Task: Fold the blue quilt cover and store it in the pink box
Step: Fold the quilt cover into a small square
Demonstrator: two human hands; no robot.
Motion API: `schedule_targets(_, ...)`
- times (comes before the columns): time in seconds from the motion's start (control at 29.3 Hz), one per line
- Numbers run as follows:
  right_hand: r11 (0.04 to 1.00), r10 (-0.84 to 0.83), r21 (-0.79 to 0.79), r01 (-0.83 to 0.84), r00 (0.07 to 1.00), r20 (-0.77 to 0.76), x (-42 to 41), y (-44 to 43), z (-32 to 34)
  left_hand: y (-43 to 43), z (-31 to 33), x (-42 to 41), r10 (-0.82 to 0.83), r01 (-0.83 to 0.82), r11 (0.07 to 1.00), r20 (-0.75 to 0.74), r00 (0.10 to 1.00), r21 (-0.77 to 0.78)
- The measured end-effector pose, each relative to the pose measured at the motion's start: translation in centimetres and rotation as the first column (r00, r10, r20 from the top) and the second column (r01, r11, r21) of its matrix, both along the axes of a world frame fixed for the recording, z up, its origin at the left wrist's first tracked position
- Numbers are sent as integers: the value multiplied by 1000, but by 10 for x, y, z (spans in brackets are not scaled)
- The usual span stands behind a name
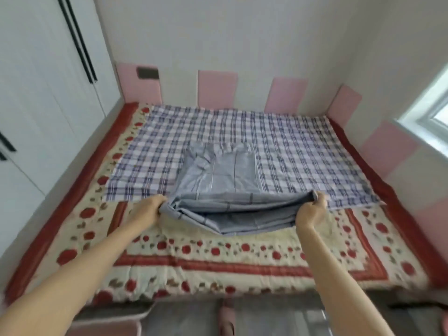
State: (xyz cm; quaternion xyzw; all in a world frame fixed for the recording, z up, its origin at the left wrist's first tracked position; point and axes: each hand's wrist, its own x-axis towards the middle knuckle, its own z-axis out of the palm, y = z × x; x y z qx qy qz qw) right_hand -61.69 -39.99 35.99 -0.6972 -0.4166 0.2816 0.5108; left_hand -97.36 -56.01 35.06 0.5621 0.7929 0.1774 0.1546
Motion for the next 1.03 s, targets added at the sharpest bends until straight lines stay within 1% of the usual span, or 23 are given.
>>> schedule_targets(0.03,997,14,-72,-12,1000,25,6,-12,-18,-7,-13,3,-109,108,992,-7,994,-59)
schedule_targets(0.07,988,11,-155,-5,999,40,17,-43,-41,-30,-33,9,-164,166,980,24,986,-107)
schedule_targets(0.1,972,28,-235,-7,996,82,24,-56,-54,-38,-48,8,-217,218,969,27,976,-118)
schedule_targets(0.14,945,37,-327,1,993,110,33,-73,-65,-50,-62,6,-247,245,961,1,969,-125)
schedule_targets(0.17,900,68,-436,5,986,154,43,-95,-78,-70,-75,8,-275,267,949,-27,961,-166)
schedule_targets(0.21,854,100,-520,3,981,169,50,-101,-85,-75,-79,9,-267,256,948,-32,963,-191)
schedule_targets(0.24,798,128,-603,-3,978,166,59,-115,-96,-88,-89,10,-297,287,935,-17,955,-206)
schedule_targets(0.27,754,114,-657,0,985,129,67,-128,-104,-101,-93,13,-331,318,922,-24,943,-222)
schedule_targets(0.31,734,76,-679,-13,995,63,70,-131,-109,-104,-92,16,-346,332,921,-38,937,-206)
schedule_targets(0.34,721,30,-692,-26,1000,-7,76,-137,-114,-109,-91,19,-344,326,922,-55,937,-208)
schedule_targets(0.38,733,-6,-680,-34,998,-57,75,-134,-114,-108,-90,15,-346,328,928,-79,935,-177)
schedule_targets(0.41,743,-10,-667,-46,997,-80,81,-138,-113,-112,-92,19,-329,309,932,-84,940,-191)
schedule_targets(0.44,755,-12,-654,-52,996,-93,81,-134,-108,-111,-90,14,-300,283,945,-91,950,-162)
schedule_targets(0.55,752,25,-656,-58,998,-58,97,-136,-105,-126,-95,25,-199,171,969,-154,968,-178)
schedule_targets(0.62,718,56,-693,-67,998,-38,111,-137,-110,-138,-105,40,-203,167,967,-182,962,-192)
schedule_targets(0.65,710,58,-700,-81,997,-57,118,-136,-112,-143,-107,49,-201,165,969,-202,958,-182)
schedule_targets(0.68,732,39,-675,-92,995,-93,119,-137,-111,-148,-104,53,-183,154,979,-237,954,-136)
schedule_targets(0.75,824,52,-558,-103,993,-108,123,-136,-106,-151,-93,62,-106,97,994,-227,968,-50)
schedule_targets(0.82,868,28,-490,-79,993,-112,128,-140,-107,-155,-101,66,-69,67,998,-234,970,-18)
schedule_targets(0.85,865,0,-497,-64,992,-129,132,-143,-110,-156,-110,65,-74,66,997,-228,971,-44)
schedule_targets(0.89,842,-33,-536,-59,986,-161,137,-149,-115,-160,-122,67,-91,73,994,-224,970,-87)
schedule_targets(0.96,813,-77,-578,-72,970,-230,145,-156,-124,-164,-138,69,-97,64,989,-251,963,-135)
schedule_targets(1.03,803,-79,-590,-80,968,-239,152,-158,-130,-168,-134,76,-76,47,992,-269,960,-113)
